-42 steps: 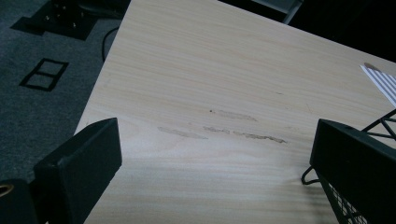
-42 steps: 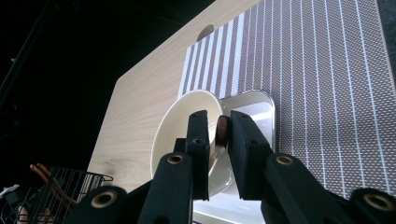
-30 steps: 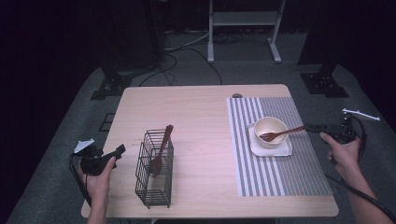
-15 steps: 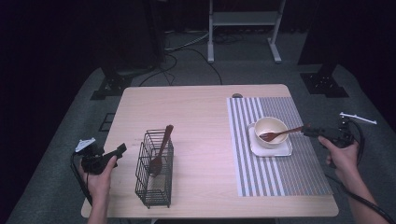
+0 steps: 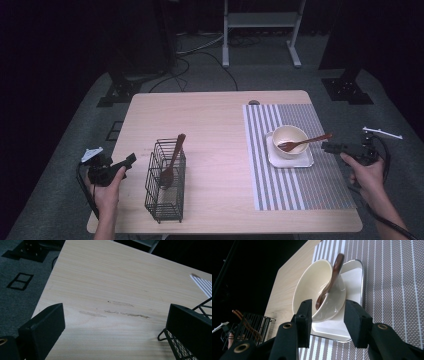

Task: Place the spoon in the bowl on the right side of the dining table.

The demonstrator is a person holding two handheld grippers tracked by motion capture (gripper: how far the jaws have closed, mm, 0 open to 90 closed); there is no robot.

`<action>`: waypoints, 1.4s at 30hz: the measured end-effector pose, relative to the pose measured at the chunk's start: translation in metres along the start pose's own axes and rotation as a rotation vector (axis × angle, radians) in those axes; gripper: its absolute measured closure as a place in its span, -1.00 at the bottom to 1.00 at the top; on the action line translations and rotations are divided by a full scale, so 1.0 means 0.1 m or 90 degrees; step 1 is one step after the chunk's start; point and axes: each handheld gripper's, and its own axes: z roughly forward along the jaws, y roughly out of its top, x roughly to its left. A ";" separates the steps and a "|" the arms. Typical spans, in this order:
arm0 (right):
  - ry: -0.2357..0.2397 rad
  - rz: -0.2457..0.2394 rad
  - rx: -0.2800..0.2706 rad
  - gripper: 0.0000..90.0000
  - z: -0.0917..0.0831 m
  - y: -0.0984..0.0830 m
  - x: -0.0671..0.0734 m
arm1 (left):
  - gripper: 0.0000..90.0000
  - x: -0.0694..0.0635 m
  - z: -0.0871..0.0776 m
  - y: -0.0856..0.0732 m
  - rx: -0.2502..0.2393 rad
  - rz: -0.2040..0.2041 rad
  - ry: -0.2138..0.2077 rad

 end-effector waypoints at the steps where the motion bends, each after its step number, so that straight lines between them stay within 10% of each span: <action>1: 0.002 0.000 0.002 0.26 0.00 -0.01 0.01 | -0.97 0.00 0.00 0.00 0.000 0.000 0.000; 42: 0.036 -0.010 0.021 -0.06 0.01 -0.37 0.01 | -0.97 -0.01 0.00 -0.01 0.000 0.002 0.001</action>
